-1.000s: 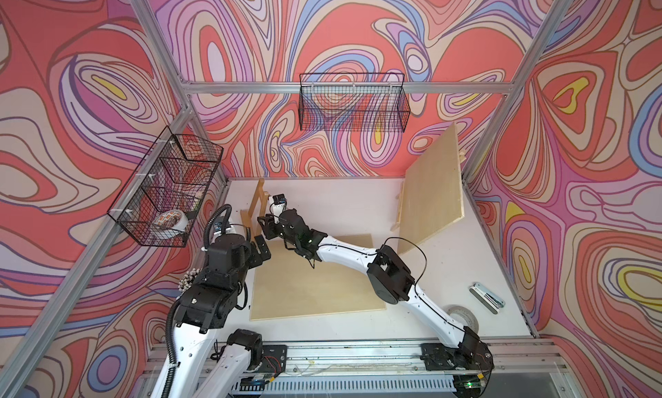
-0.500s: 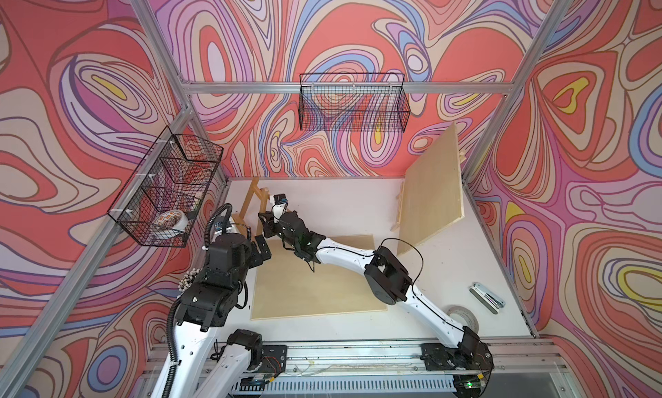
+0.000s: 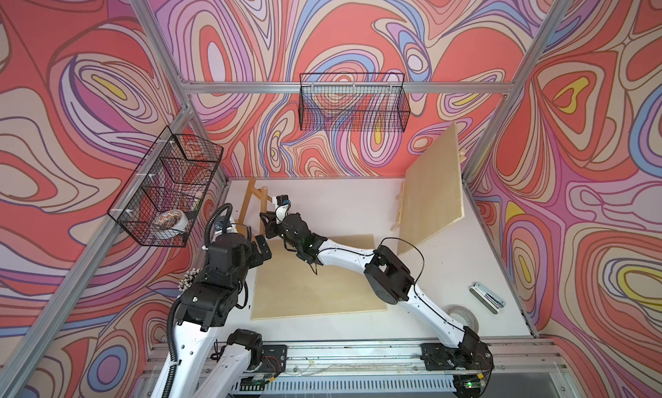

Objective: Disassemble the easel
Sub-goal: Pick up the easel at the center of the board.

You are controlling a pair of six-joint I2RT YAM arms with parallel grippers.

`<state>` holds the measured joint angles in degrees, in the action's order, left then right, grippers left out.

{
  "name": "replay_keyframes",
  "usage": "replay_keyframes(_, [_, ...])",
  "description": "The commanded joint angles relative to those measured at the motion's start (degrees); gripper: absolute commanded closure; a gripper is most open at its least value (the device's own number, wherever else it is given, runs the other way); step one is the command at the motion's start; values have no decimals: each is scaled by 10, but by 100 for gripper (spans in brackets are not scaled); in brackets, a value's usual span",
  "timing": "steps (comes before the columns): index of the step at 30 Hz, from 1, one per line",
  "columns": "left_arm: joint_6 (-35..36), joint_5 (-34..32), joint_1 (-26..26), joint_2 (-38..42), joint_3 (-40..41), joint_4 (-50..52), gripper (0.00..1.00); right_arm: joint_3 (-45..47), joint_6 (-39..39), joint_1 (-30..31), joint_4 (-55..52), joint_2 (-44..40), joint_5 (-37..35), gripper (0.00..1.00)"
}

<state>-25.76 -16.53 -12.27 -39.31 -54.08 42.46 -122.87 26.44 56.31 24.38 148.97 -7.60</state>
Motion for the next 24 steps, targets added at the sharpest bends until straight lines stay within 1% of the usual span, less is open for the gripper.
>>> replay_keyframes(1, [-9, 0, 5, 1, -1, 9, 0, 35, 53, -5, 72, -79, 12, 100])
replay_keyframes(4, [-9, 3, 4, -1, -1, 9, 0, 68, 102, -16, 85, -113, 19, 100])
replay_keyframes(11, [-4, 16, 5, -13, -1, 8, 1, 164, 246, -58, 118, -183, 37, 100])
replay_keyframes(15, [4, 31, 5, -29, -1, 6, 2, 194, 318, -89, 113, -198, 50, 100])
replay_keyframes(17, [9, 45, 5, -46, -3, 8, 3, 212, 357, -108, 99, -200, 57, 100])
replay_keyframes(20, [16, 62, 5, -81, -13, 19, 4, 245, 419, -139, 108, -198, 81, 100])
replay_keyframes(24, [20, 87, 5, -124, -21, 27, 6, 288, 452, -172, 109, -197, 99, 100])
